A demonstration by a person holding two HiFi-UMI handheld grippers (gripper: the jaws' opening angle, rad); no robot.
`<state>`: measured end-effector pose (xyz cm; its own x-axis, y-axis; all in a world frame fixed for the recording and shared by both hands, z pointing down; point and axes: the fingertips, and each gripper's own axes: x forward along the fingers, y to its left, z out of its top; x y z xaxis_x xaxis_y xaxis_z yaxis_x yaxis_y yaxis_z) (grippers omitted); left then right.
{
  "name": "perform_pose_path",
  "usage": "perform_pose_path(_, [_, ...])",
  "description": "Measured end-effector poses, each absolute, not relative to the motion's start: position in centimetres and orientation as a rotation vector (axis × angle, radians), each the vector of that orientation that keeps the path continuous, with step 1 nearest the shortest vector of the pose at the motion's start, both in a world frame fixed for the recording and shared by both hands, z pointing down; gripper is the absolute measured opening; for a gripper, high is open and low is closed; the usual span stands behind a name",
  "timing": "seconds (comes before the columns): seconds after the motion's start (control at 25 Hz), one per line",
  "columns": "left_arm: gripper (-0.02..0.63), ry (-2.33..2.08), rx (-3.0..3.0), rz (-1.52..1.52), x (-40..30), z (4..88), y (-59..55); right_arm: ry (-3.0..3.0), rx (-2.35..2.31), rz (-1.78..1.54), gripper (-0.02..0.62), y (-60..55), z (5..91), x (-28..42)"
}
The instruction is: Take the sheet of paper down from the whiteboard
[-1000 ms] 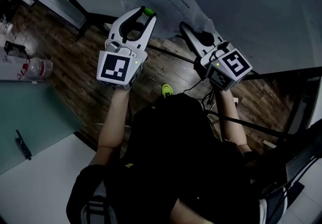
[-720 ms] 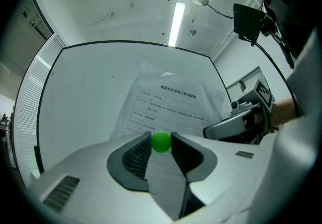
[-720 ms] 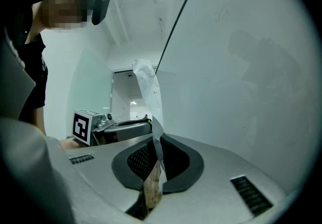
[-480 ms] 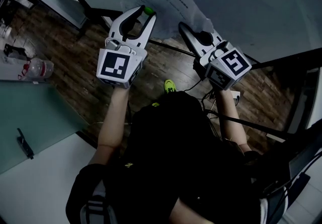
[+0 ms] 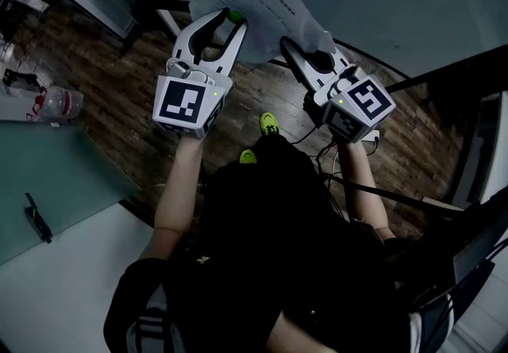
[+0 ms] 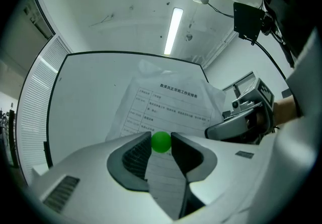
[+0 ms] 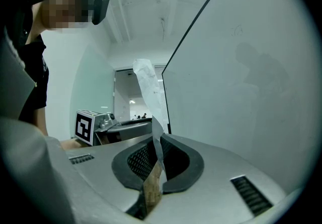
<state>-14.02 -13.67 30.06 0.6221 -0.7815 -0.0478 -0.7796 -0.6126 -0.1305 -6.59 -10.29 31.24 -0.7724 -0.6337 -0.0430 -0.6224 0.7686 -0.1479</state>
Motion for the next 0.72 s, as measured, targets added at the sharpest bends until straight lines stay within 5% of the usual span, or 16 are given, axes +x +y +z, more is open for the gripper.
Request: perform_pose_path(0.72, [0.144, 1.328, -2.784, -0.035, -15.8, 32.9, -8.8, 2.925, -0.997, -0.307, 0.018, -4.6, 33.9, -9.2])
